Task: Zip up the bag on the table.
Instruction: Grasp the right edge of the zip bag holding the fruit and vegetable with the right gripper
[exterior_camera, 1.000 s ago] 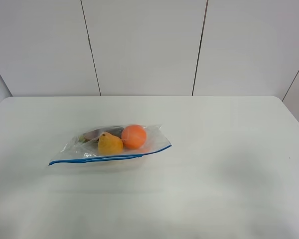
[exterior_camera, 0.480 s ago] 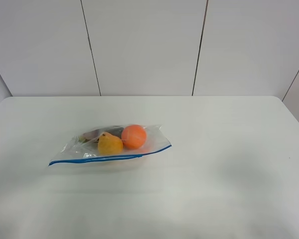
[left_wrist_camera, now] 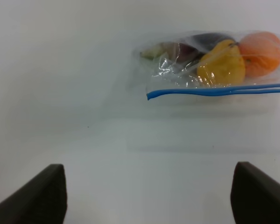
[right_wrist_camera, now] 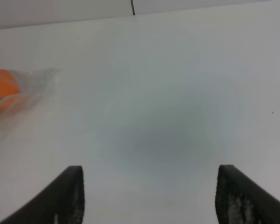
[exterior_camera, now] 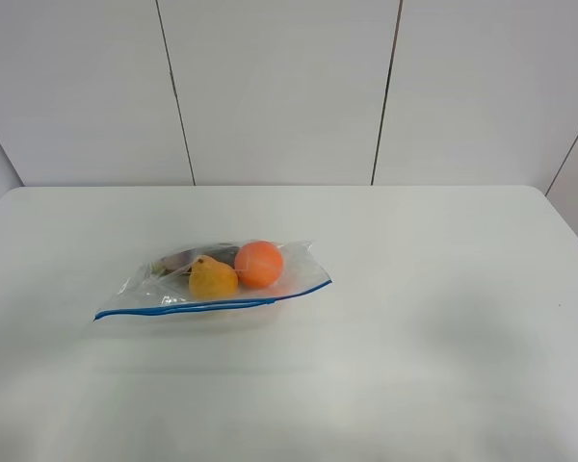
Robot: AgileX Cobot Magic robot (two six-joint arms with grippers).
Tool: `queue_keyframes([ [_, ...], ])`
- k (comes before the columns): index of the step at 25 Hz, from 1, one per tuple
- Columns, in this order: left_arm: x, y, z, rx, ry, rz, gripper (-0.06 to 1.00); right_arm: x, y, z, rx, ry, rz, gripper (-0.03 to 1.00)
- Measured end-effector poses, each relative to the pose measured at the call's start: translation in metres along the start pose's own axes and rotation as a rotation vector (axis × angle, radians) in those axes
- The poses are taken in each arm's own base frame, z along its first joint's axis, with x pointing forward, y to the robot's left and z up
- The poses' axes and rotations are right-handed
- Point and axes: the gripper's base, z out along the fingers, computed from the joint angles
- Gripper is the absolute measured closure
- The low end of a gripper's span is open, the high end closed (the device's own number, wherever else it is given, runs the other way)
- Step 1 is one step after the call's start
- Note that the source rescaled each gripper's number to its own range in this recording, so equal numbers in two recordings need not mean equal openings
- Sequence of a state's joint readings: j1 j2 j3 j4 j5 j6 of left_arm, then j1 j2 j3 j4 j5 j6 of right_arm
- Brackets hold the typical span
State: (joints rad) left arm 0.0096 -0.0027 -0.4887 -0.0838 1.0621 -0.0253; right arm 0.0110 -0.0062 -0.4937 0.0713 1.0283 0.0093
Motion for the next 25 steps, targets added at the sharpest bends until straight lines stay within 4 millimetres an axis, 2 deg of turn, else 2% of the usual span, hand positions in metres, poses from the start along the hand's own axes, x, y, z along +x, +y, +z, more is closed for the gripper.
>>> queue_keyframes([
  [14, 0.0, 0.0, 0.0, 0.0, 0.0, 0.001, -0.06, -0.005, 0.001, -0.004, -0.007, -0.017, 0.003, -0.03],
  [16, 0.0, 0.0, 0.0, 0.0, 0.0, 0.001, -0.06, -0.015, 0.003, -0.007, -0.018, -0.019, 0.009, -0.03],
  [19, 0.0, 0.0, 0.0, 0.0, 0.0, 0.001, -0.06, -0.039, 0.006, -0.001, -0.047, 0.009, 0.032, -0.03],
  [22, 0.0, 0.0, 0.0, 0.0, 0.0, 0.001, -0.06, -0.067, 0.013, 0.016, -0.117, 0.051, 0.062, -0.03],
  [25, 0.0, 0.0, 0.0, 0.0, 0.0, 0.001, -0.06, -0.089, 0.022, 0.046, -0.219, 0.137, 0.105, -0.03],
])
